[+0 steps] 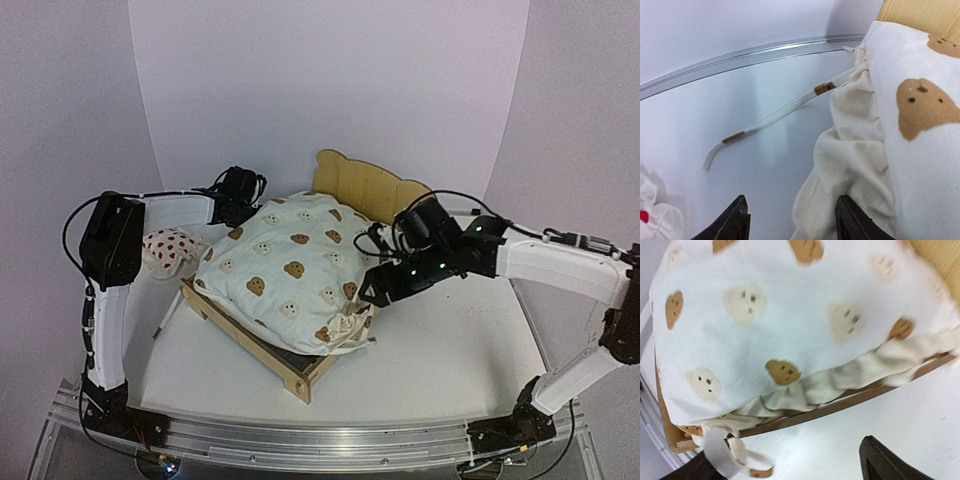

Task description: Set up the pet bed

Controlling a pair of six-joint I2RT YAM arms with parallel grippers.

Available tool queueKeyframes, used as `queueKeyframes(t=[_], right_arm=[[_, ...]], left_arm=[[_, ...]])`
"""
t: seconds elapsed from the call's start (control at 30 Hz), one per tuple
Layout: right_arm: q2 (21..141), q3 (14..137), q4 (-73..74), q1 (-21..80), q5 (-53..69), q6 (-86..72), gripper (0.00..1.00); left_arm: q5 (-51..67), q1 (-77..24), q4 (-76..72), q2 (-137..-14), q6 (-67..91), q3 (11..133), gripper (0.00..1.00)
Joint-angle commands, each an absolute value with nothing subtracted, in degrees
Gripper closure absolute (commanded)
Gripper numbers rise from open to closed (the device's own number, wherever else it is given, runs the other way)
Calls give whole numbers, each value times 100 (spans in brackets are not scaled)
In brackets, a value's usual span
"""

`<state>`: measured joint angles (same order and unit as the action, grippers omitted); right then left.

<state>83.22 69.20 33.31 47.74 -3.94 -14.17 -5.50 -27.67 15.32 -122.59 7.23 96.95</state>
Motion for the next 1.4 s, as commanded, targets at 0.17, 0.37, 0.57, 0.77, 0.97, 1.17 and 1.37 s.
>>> queueKeyframes(t=[0.17, 0.37, 0.57, 0.77, 0.97, 1.17, 1.37], right_arm=[[8148, 8340, 3674, 3453, -1708, 243, 2], [9137, 9538, 3704, 2588, -1214, 819, 2], [10117, 10557, 3927, 1964, 68, 960, 2], [10972, 11281, 4196, 1750, 572, 1200, 2], [11438, 11513, 4298, 1517, 1283, 1251, 23], [11472, 11428, 4290, 1404, 1234, 1293, 58], [11155, 11090, 4278, 1380, 779, 1234, 86]], left_arm=[[-1687, -2751, 3000, -10764, 1044, 9574, 17], [-1605, -2816, 3816, -9543, 1799, 8623, 17], [-1499, -3347, 4651, -8428, 2592, 7671, 27], [-1043, -4057, 5263, -7743, 3363, 7155, 47], [-860, -4564, 5626, -7208, 4048, 6544, 68], [-435, -4587, 5289, -6955, 4213, 5809, 71], [-458, -4597, 4978, -6858, 4267, 5492, 71]])
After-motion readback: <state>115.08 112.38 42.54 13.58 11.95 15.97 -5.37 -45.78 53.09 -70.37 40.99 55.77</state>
